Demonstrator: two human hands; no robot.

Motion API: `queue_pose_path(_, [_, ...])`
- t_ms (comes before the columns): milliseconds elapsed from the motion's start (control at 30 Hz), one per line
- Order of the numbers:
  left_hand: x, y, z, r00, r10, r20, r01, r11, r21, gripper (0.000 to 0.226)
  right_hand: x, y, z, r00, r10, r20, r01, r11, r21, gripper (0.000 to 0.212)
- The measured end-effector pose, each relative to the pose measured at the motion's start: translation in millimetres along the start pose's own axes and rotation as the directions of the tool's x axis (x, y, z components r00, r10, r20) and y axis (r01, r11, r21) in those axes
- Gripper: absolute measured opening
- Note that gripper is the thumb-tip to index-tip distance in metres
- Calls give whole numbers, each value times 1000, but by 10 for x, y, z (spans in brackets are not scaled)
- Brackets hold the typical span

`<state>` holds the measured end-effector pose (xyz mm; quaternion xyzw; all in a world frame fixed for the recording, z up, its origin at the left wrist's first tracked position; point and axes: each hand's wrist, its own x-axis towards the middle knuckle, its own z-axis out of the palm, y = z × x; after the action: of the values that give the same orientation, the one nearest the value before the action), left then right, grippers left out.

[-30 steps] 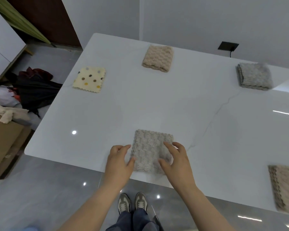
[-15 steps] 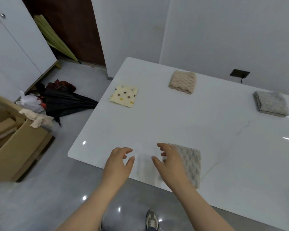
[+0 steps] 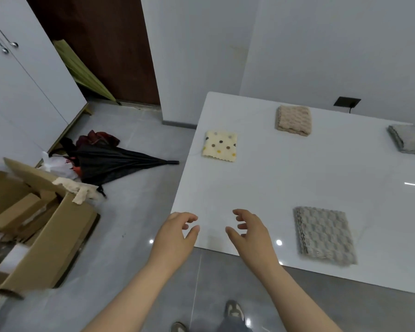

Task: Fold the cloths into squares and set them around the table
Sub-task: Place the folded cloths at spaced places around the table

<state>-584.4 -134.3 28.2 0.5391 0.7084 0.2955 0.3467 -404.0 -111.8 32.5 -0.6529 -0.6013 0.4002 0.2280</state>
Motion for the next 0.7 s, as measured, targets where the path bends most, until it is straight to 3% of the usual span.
queue_pose_path(700, [1746, -14, -726, 986, 74, 148, -89, 991, 97, 18, 1235, -541, 478, 977, 186, -108, -168, 973, 155, 28])
